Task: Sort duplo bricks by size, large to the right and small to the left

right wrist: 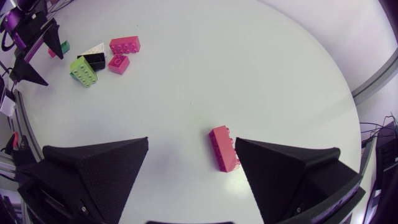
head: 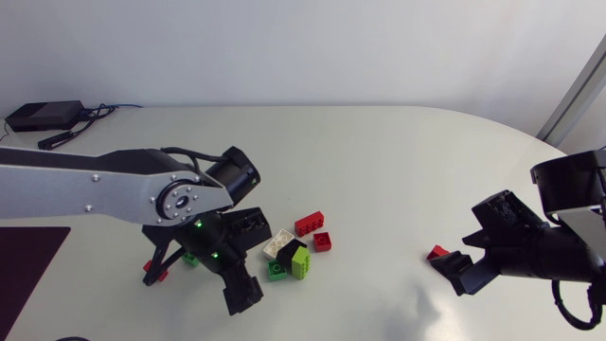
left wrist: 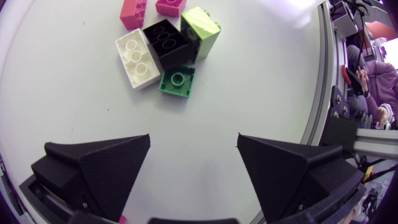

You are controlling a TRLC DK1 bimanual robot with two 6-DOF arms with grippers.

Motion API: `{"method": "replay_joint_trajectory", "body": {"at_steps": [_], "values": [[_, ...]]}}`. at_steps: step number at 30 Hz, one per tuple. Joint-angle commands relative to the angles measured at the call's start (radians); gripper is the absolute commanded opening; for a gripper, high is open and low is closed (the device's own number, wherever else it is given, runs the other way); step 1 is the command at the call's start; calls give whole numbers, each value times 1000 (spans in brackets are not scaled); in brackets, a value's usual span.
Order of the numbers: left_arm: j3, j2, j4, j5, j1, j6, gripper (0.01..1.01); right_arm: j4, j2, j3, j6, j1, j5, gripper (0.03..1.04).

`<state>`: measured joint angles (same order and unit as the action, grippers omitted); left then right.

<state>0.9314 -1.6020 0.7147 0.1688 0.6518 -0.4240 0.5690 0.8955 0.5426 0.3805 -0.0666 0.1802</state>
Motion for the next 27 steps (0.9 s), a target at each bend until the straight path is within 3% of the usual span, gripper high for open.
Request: {"method": "replay_joint_trajectory", "body": {"at_steps": [1,14,23,27], "values": [[49,-65,-14,-2,17,24,975,8,-4,-24,-22,-1,2,1005],[198,-269,-38,-18,45,25,975,-8,20,-27,5,27,1,1005],[233,-312,-40,-18,69,34,974,-8,17,-38,6,34,1,1005],[225,-314,-40,-28,69,34,851,-8,16,-40,9,40,1,1005]]}}
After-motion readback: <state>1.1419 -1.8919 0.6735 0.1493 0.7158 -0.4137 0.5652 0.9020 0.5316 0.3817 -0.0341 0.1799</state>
